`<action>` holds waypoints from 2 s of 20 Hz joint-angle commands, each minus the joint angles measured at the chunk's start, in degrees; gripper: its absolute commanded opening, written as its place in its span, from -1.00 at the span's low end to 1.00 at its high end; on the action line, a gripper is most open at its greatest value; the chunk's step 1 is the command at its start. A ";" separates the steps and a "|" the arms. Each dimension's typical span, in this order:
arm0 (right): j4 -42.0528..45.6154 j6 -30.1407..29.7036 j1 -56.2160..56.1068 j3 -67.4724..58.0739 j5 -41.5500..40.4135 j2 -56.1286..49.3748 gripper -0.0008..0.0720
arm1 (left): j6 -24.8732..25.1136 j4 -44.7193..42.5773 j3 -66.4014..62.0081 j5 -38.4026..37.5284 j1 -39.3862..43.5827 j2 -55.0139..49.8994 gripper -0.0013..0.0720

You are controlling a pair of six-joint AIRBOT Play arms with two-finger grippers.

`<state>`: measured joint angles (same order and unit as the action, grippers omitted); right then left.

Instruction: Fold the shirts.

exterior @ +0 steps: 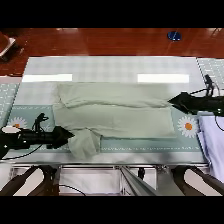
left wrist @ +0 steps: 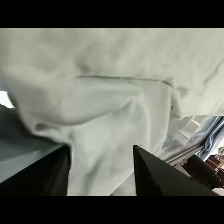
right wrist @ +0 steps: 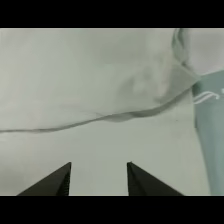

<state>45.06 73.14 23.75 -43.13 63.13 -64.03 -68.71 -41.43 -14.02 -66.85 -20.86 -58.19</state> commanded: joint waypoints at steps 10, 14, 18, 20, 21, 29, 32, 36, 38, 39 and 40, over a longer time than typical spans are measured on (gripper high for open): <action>17.20 5.95 6.49 13.86 11.96 0.11 0.15 | 0.81 6.12 1.03 8.44 6.60 0.17 -0.92; 13.64 6.03 4.04 13.44 6.60 -3.67 0.15 | 0.79 6.10 1.03 8.33 6.60 0.17 -0.92; 8.74 4.61 1.20 11.10 2.60 -7.32 -0.07 | 0.81 6.10 0.96 8.39 6.60 0.17 -0.92; 7.85 0.96 -0.76 8.04 3.43 -7.82 -0.93 | 1.64 6.12 0.04 8.17 6.58 0.22 -0.92; 7.30 -0.44 -1.11 5.60 5.53 -7.82 -0.92 | 1.66 6.12 -1.38 7.15 6.49 0.39 -0.92; 5.79 -1.40 -4.63 -15.65 9.40 -12.20 -0.92 | 0.09 7.17 -23.45 12.94 5.57 -3.41 -0.92; 5.99 0.07 -7.87 -21.84 5.95 -18.18 -0.92 | 0.26 6.88 -34.12 14.19 11.19 -13.57 -0.92; 6.03 2.75 -8.61 -28.92 4.83 -25.90 -0.92 | -3.17 6.71 -49.77 13.22 13.27 -26.84 -0.92; 6.01 2.89 -8.63 -31.76 4.85 -28.85 -0.92 | -4.81 6.43 -55.98 12.63 13.27 -31.34 -0.92; 5.95 2.95 -8.63 -32.96 4.74 -30.12 -0.92 | -5.81 5.42 -58.71 11.74 13.31 -33.57 -0.92; 5.90 3.06 -8.63 -34.27 4.66 -31.54 -0.92 | -7.13 3.74 -60.85 10.80 13.38 -35.63 -0.92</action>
<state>51.07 75.37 15.38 -73.34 68.25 -91.44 -72.58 -35.33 -66.83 -54.39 -8.03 -87.24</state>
